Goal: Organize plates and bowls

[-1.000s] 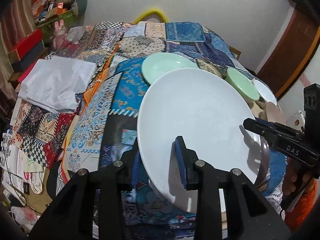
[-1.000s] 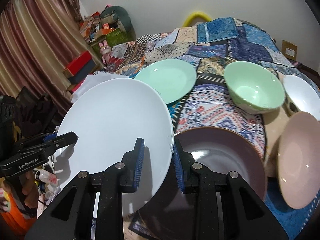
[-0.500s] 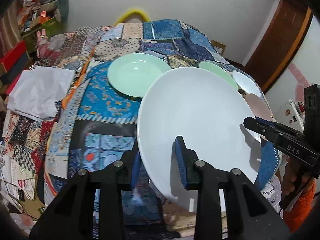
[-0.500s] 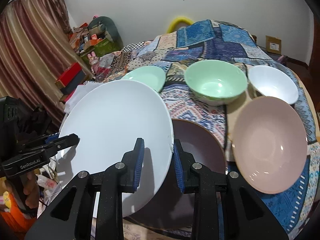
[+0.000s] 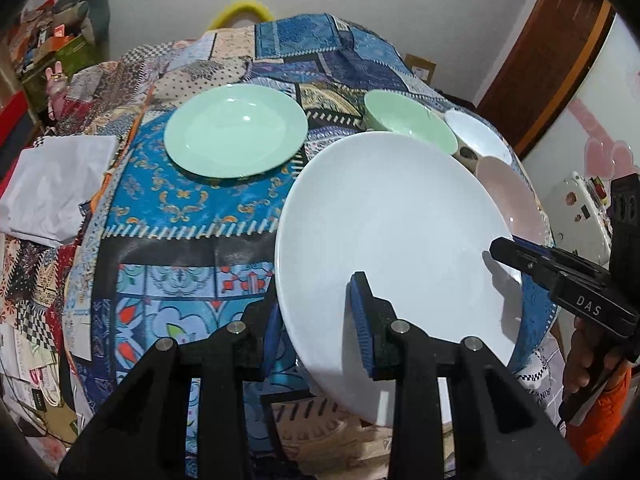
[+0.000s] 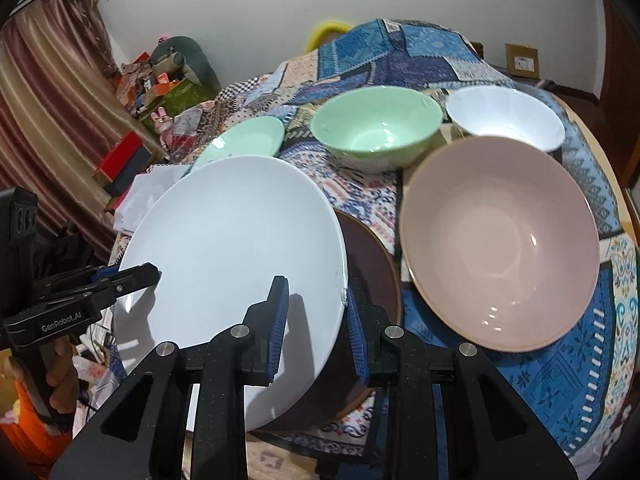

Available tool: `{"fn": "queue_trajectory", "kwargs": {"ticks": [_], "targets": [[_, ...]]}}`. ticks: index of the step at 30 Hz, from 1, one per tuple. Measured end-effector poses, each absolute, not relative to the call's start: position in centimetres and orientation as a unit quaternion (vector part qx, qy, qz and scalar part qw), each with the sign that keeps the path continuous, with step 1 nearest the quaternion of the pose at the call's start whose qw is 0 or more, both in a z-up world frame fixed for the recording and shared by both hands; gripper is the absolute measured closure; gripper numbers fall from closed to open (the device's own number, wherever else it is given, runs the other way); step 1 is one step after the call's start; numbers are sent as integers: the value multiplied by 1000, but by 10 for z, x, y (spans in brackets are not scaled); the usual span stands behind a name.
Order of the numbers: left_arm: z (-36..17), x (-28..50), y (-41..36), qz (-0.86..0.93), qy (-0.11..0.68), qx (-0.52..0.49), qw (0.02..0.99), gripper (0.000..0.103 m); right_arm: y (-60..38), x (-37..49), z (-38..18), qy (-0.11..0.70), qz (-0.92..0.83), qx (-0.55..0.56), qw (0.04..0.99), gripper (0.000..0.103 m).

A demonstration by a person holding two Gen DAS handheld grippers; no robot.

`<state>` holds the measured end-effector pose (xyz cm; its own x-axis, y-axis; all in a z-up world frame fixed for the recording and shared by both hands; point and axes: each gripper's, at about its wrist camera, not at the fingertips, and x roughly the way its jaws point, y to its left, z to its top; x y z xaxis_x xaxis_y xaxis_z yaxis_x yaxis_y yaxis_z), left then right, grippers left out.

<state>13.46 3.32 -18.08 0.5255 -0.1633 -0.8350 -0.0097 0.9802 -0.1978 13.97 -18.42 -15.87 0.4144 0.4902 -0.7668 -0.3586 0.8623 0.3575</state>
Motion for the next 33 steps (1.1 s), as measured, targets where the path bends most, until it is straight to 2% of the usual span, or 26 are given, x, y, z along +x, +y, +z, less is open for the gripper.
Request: {"fn": "queue_trajectory", "kwargs": {"ticks": [20,33], "targets": [[-218,156,16,-59,523,-87,846,70,-202,141,-184,506,232,87,826,77],[-229,162,12,-47,530,-66,844,70,-199,142,-183,497,221,65,837,77]]}}
